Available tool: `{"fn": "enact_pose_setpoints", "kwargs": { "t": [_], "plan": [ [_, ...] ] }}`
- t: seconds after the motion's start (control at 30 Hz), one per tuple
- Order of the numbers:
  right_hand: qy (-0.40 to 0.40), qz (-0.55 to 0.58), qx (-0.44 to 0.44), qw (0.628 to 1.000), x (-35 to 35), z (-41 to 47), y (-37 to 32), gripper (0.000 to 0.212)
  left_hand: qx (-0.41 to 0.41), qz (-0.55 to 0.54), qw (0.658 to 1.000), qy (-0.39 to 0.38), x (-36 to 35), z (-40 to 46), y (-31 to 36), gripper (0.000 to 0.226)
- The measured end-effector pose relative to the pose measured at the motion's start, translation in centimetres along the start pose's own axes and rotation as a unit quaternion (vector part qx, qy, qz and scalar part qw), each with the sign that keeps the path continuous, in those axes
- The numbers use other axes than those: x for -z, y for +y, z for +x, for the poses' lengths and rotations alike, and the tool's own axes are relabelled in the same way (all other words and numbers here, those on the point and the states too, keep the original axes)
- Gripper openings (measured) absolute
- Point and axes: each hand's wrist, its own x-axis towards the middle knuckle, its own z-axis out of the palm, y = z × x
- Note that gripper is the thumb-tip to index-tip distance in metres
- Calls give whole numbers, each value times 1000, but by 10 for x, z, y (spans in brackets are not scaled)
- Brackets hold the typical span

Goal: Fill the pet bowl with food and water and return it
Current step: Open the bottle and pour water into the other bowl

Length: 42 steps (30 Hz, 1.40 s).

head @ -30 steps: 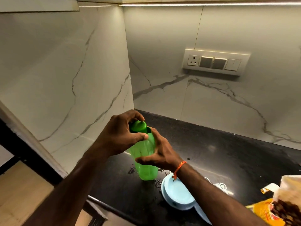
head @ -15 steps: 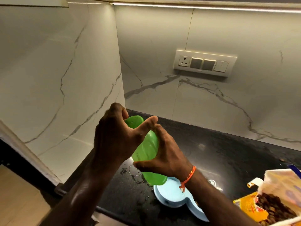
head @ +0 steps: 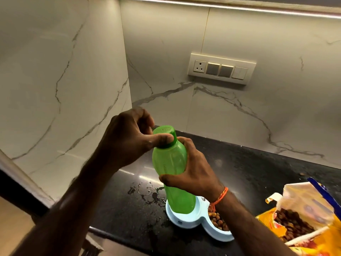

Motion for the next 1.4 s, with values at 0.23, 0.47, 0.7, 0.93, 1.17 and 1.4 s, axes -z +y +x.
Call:
{"fn": "enact_pose_setpoints", "kwargs": {
  "t": [0.23, 0.47, 0.7, 0.93, 1.17, 1.4],
  "plan": [
    [-21, -42, 42, 998, 2, 1, -9, 90, -108, -12, 979, -173, -13, -1, 15, 59],
    [-5, -23, -6, 1000, 14, -1, 2, 92, -102, -27, 958, -266, 19, 5, 14, 55],
    [-25, -18, -18, 999, 20, -6, 5, 98, -76, 94, 992, -48, 7, 15, 12, 44],
    [-36, -23, -5, 999, 21, -6, 2, 97, -85, -36, 979, -184, -29, 15, 11, 46],
    [10, 8, -41, 999, 31, -10, 15, 92, -79, -137, 950, -271, -14, 4, 15, 61],
    [-8, 10, -45, 999, 36, -12, 11, 94, -84, 14, 992, -89, -9, 17, 14, 43]
  ]
}}
